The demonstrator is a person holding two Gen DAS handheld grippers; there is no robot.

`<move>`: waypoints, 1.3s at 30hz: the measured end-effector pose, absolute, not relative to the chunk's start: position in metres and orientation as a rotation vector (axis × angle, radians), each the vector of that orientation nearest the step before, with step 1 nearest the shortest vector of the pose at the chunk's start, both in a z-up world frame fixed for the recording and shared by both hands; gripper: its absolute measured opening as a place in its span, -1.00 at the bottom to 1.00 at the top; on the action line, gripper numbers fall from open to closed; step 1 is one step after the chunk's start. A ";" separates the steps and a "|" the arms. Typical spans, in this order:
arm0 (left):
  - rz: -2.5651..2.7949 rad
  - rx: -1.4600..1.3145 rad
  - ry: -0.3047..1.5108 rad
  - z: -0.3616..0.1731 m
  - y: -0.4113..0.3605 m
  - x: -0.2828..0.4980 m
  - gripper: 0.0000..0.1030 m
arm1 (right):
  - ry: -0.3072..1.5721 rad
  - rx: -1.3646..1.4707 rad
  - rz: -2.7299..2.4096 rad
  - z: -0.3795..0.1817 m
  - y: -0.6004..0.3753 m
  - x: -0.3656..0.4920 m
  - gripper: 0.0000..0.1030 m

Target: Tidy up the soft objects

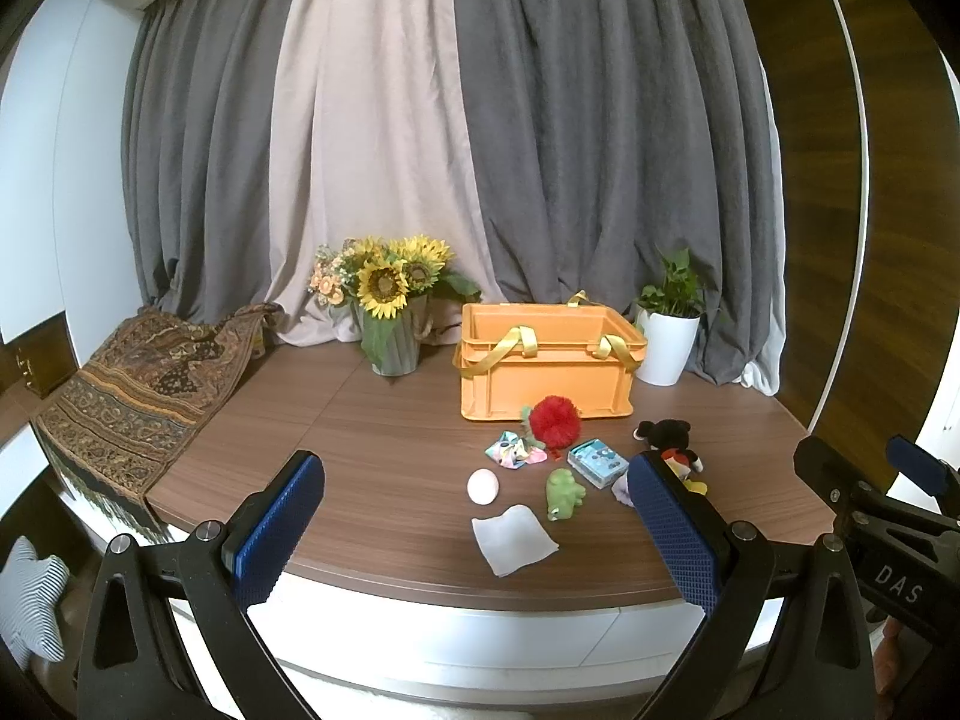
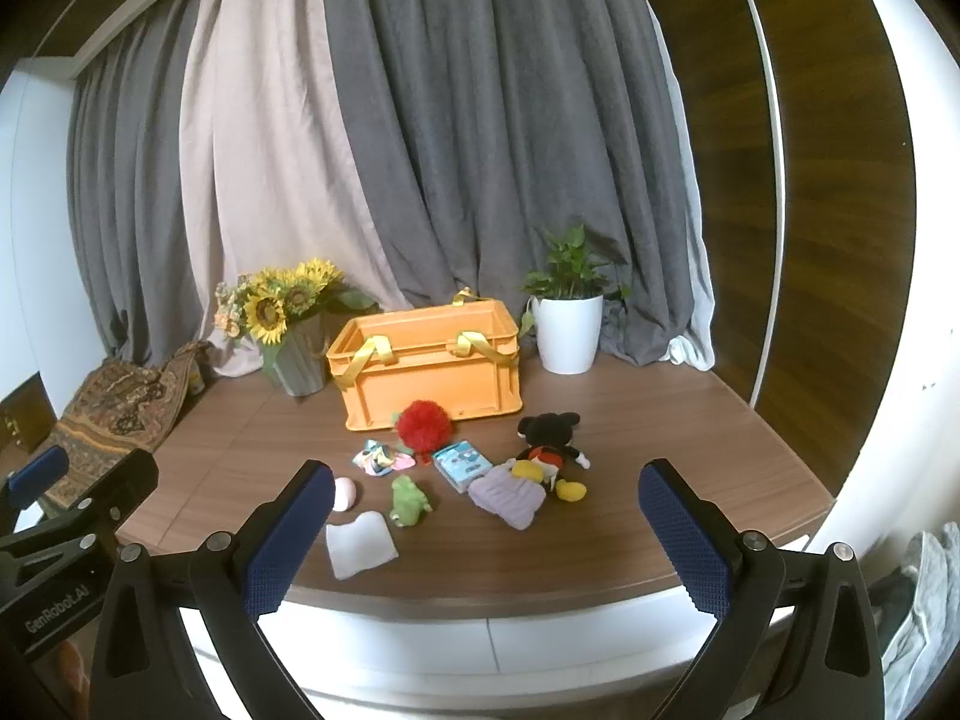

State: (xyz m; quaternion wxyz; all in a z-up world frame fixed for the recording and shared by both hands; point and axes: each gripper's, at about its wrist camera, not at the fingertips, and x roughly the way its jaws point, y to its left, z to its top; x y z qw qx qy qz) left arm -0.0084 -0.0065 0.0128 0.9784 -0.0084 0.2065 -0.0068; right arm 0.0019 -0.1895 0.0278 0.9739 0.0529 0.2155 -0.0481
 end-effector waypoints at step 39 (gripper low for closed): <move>-0.036 -0.002 0.561 -0.035 0.001 0.035 1.00 | 0.528 0.113 -0.082 -0.003 -0.177 0.033 0.99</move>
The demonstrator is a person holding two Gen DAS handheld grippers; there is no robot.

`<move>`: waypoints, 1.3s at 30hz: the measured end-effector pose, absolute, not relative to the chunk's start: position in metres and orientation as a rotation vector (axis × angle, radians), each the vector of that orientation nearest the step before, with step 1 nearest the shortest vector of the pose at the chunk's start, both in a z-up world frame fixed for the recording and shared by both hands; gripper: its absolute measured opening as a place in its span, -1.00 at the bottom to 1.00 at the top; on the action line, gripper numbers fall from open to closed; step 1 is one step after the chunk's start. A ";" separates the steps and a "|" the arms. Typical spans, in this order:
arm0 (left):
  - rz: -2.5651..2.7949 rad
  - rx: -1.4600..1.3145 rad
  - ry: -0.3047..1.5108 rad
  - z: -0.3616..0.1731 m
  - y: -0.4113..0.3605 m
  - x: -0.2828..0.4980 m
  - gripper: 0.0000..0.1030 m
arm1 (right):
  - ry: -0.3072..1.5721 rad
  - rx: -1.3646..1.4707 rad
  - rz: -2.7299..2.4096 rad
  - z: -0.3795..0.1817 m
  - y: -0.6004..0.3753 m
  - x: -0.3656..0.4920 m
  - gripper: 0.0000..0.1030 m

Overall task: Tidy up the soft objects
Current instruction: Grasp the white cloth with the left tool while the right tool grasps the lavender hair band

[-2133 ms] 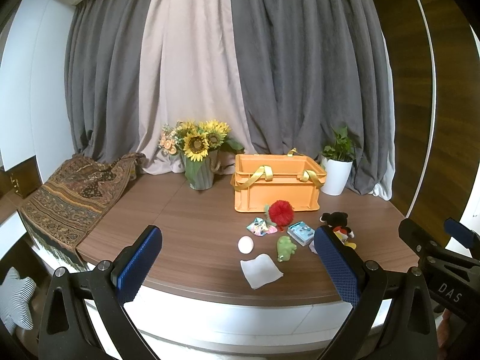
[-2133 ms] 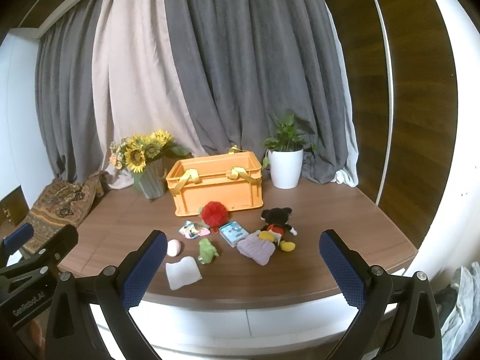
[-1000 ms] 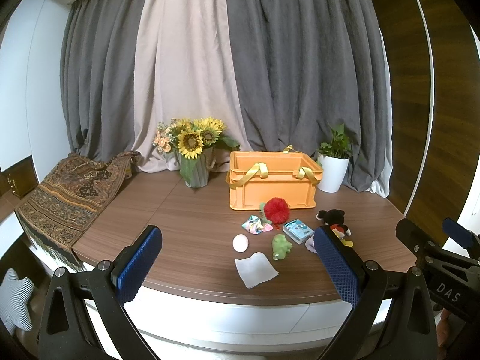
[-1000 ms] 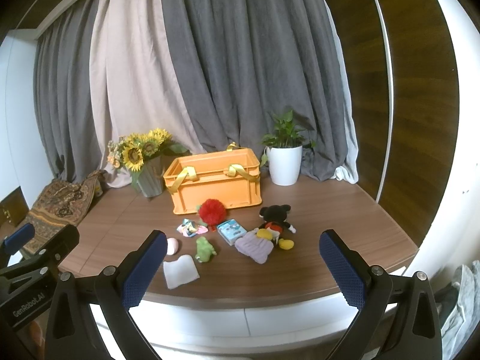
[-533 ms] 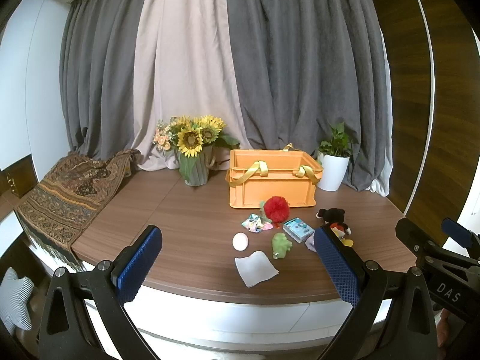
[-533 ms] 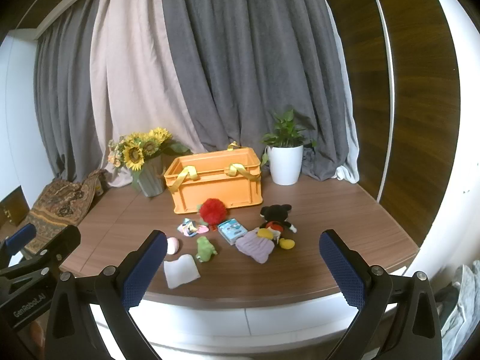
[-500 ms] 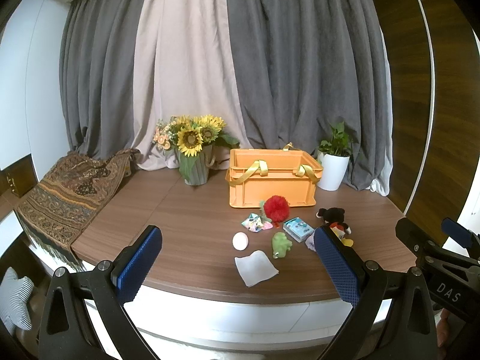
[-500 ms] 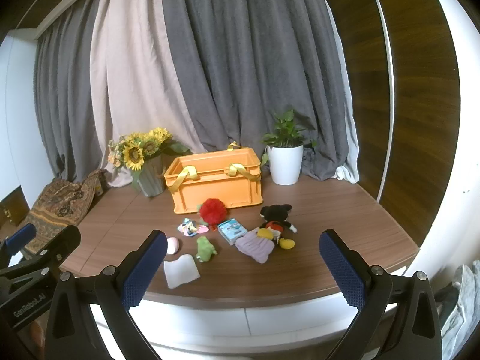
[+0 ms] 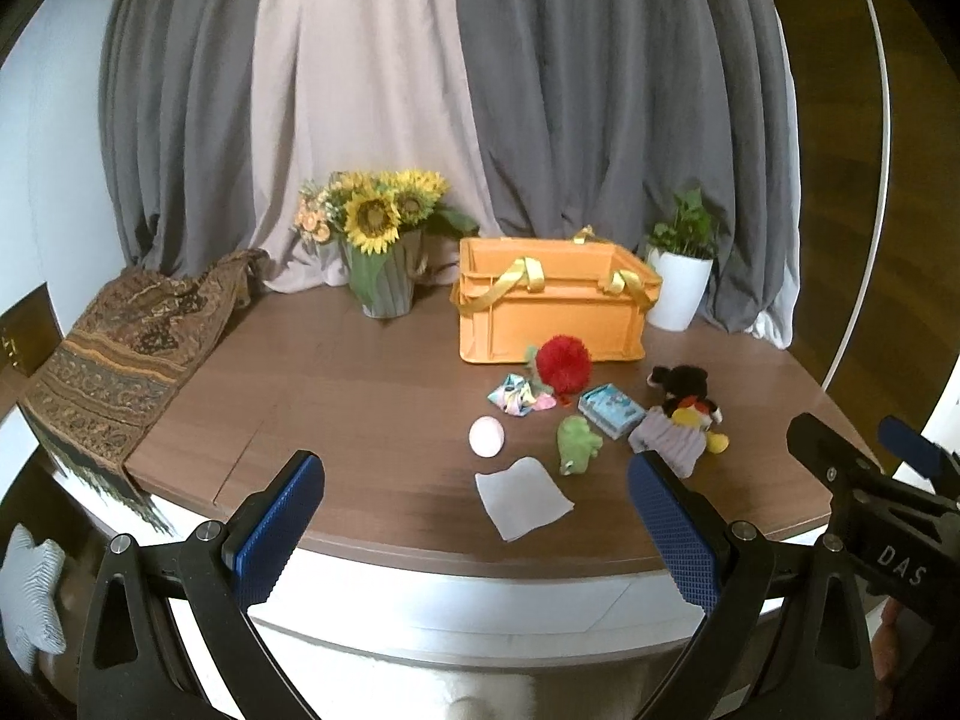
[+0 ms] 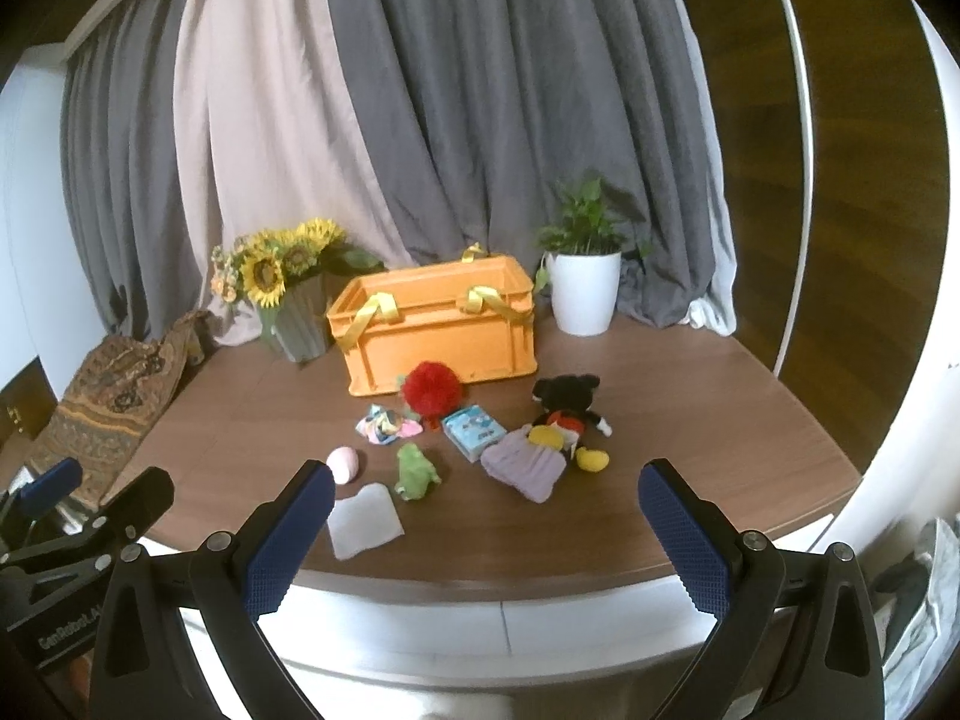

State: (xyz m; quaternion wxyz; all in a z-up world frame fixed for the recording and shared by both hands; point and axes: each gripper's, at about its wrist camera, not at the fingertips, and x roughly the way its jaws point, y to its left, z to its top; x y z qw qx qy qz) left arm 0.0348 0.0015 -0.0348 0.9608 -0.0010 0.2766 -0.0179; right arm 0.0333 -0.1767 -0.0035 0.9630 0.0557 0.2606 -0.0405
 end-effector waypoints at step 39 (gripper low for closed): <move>0.038 -0.024 0.866 -0.170 -0.048 0.189 0.50 | 0.824 -0.028 0.009 -0.131 -0.213 0.221 0.88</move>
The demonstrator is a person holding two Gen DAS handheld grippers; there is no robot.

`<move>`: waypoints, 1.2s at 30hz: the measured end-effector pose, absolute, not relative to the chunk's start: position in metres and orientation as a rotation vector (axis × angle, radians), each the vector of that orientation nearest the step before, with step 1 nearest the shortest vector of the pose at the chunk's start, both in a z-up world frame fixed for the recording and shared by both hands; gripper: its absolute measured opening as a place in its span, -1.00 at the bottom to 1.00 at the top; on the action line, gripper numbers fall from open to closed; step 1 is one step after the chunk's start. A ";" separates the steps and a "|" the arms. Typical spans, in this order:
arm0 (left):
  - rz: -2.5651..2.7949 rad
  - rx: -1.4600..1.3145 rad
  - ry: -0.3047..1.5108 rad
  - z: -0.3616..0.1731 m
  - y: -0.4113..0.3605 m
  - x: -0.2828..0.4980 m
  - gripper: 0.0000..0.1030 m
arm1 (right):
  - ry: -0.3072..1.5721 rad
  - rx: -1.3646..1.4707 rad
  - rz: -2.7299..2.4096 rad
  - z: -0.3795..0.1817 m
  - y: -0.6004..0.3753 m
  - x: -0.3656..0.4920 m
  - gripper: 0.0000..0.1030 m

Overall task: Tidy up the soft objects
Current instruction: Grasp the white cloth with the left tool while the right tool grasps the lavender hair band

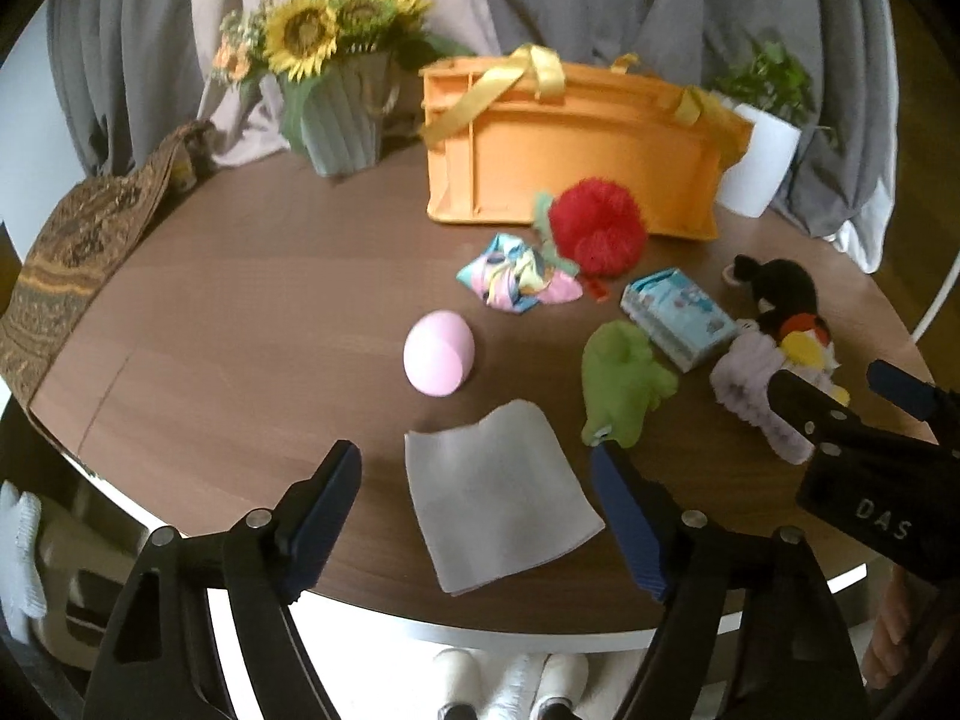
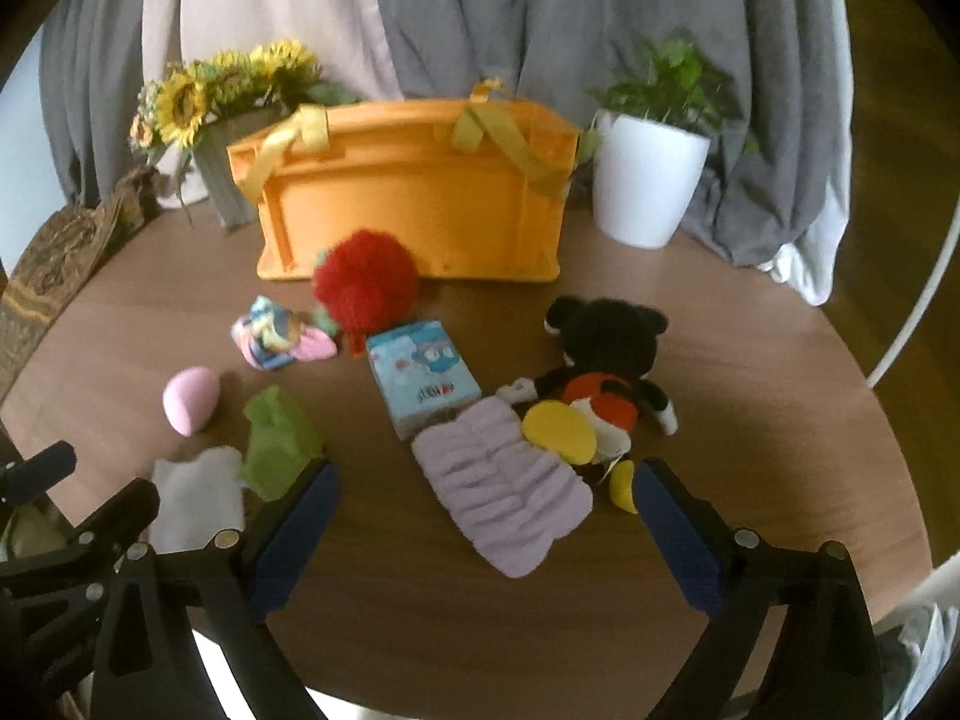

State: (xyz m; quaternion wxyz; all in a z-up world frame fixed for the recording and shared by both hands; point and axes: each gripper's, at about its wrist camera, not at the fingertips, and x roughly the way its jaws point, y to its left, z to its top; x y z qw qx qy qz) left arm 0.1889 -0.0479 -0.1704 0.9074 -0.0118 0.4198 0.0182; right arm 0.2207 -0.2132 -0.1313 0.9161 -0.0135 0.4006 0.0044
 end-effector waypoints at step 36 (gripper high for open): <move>0.112 -0.086 0.913 -0.192 -0.072 0.196 -0.81 | 0.885 -0.067 0.181 -0.154 -0.227 0.227 -0.50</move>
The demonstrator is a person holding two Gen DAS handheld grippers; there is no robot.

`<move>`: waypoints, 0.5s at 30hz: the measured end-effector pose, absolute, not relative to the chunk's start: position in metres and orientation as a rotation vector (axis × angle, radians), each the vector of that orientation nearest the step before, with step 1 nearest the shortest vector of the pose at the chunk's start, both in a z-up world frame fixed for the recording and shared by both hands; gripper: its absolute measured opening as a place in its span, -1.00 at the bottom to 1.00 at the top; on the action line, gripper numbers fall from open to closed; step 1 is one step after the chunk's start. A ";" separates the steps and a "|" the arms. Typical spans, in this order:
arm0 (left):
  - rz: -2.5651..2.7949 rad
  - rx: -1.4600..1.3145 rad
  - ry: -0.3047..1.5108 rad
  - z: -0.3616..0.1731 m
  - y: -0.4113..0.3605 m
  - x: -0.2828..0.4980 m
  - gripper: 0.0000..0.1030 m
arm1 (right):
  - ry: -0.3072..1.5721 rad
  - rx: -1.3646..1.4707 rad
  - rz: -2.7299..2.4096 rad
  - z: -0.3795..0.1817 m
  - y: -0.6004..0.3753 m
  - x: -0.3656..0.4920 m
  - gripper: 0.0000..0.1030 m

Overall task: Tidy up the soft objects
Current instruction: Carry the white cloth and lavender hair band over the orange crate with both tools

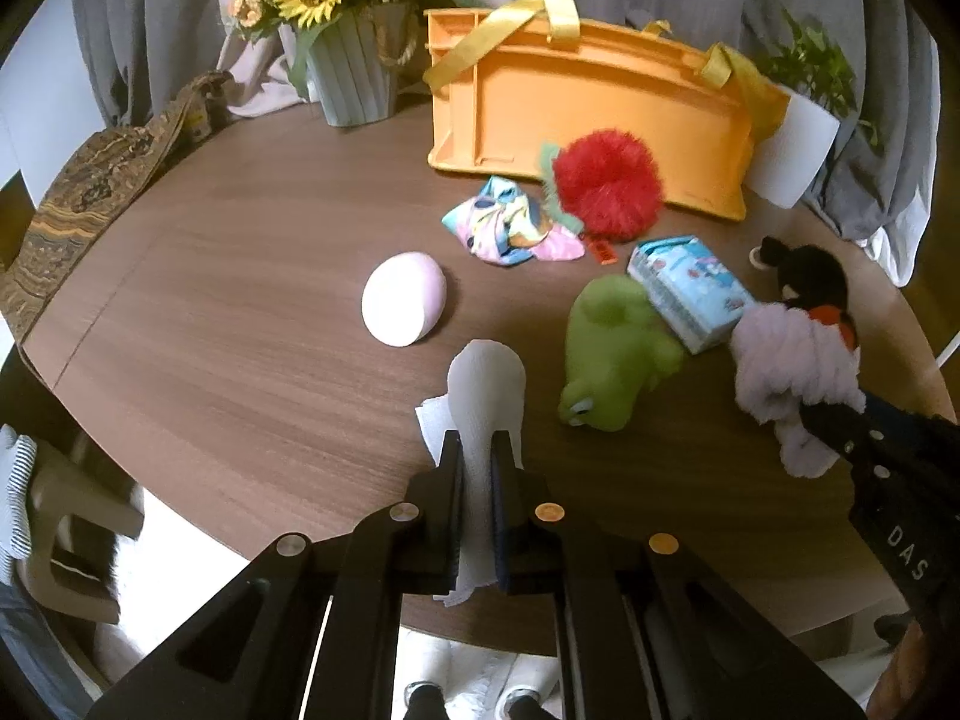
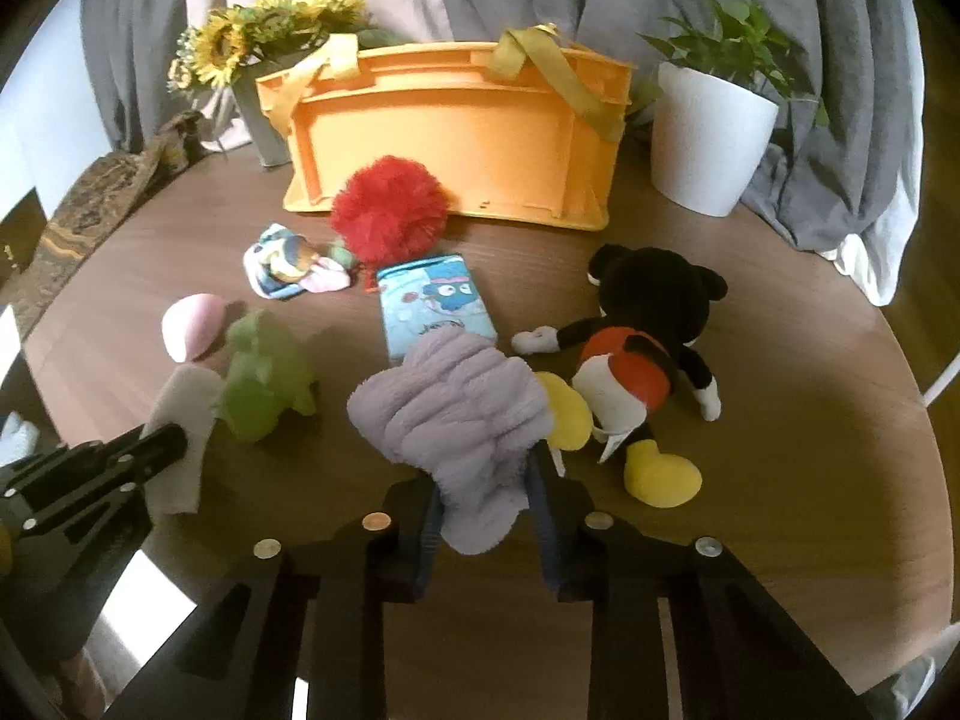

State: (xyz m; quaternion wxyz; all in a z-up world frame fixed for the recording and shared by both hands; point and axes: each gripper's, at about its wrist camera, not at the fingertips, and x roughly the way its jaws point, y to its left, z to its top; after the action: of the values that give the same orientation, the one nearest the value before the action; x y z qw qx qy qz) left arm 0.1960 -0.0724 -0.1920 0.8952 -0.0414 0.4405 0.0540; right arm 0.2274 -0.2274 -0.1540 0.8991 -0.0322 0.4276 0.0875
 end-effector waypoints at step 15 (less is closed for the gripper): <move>0.079 -0.105 0.754 -0.126 -0.084 0.191 -0.81 | 0.774 -0.019 0.233 -0.107 -0.238 0.218 -0.53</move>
State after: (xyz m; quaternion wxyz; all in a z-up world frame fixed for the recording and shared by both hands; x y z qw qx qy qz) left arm 0.1909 -0.0843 -0.1264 0.9276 -0.0513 0.3681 0.0385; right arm 0.2177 -0.2384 -0.1067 0.9195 -0.0091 0.3763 0.1135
